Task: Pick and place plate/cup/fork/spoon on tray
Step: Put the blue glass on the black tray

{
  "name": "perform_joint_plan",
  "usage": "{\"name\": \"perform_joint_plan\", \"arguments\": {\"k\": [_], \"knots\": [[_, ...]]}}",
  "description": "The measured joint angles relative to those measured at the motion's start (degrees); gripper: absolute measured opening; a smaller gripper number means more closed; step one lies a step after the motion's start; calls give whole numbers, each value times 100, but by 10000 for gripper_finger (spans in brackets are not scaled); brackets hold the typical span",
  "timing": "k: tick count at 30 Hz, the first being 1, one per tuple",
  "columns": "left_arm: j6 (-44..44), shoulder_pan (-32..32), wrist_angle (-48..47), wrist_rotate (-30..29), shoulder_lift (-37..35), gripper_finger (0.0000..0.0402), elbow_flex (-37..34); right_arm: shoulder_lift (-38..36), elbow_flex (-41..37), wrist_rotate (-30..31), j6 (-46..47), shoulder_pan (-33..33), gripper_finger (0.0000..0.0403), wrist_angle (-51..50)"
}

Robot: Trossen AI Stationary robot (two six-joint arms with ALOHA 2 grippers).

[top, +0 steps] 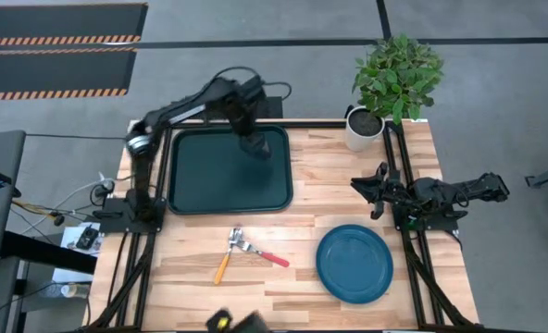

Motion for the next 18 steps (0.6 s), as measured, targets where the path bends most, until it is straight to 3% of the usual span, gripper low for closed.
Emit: {"name": "perform_joint_plan", "arguments": {"k": [8, 18], "knots": [[457, 541, -709, -380, 1818, 0, 2180, 0, 0, -1, 7, 0, 97, -17], [597, 785, -520, -723, 2208, 0, 1911, 0, 0, 1, 4, 2, 97, -17]]}}
